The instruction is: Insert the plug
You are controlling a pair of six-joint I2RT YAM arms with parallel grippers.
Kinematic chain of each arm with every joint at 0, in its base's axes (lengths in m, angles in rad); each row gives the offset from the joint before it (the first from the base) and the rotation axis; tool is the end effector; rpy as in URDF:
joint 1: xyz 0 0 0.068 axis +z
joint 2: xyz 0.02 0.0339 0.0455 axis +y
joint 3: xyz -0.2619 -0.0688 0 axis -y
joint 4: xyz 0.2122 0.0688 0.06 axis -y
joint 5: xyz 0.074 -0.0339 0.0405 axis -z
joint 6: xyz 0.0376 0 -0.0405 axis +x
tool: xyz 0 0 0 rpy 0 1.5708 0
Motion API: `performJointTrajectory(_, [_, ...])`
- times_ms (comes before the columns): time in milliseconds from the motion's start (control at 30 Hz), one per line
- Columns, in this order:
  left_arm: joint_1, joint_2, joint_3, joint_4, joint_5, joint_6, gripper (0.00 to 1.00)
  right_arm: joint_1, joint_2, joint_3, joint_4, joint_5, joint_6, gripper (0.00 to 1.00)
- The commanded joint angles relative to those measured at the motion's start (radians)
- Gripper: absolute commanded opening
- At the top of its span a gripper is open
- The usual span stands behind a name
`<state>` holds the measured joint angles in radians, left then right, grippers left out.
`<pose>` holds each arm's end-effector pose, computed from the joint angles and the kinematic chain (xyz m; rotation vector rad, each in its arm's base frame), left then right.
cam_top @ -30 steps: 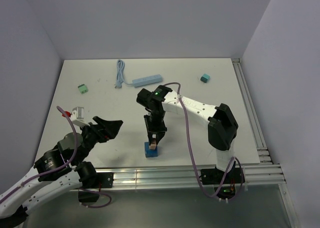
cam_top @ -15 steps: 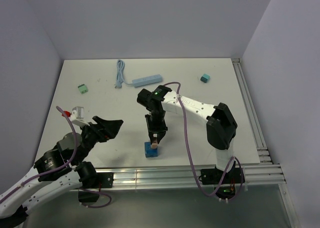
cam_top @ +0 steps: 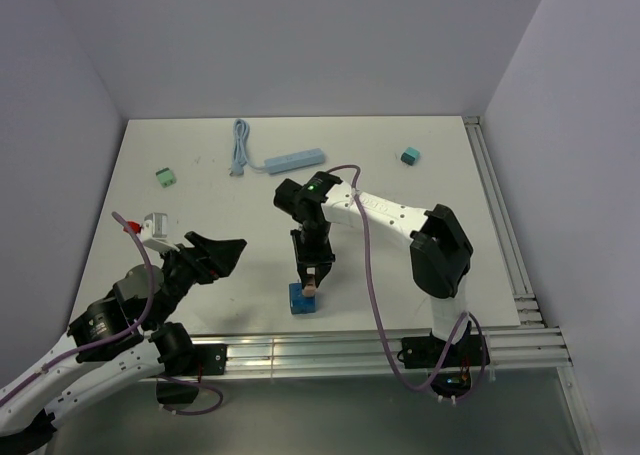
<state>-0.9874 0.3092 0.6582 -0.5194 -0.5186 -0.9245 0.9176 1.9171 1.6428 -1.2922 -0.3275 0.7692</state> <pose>0.0456 -0.0352 0.3041 -0.3403 1.7842 -0.9488 0.1909 0.2693 0.2505 0.2147 -2.8744 -0.3213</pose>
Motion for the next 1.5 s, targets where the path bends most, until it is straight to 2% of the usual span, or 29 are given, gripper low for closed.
performJointTrajectory(0, [-0.002, -0.007, 0.004, 0.041, 0.019, 0.026, 0.87, -0.005, 0.010, -0.006, 0.010, 0.013, 0.013, 0.00])
performJointTrajectory(933, [-0.002, -0.007, -0.003, 0.048, 0.032, 0.030, 0.88, 0.006, 0.062, 0.040, 0.027, 0.061, 0.010, 0.00])
performJointTrajectory(1300, [-0.004, -0.009, 0.000, 0.048, 0.037, 0.029, 0.88, 0.050, 0.132, 0.106, -0.074, 0.199, 0.013, 0.00])
performJointTrajectory(1467, [-0.002, -0.015, -0.002, 0.050, 0.038, 0.030, 0.87, 0.076, 0.152, 0.095, -0.075, 0.216, 0.038, 0.00])
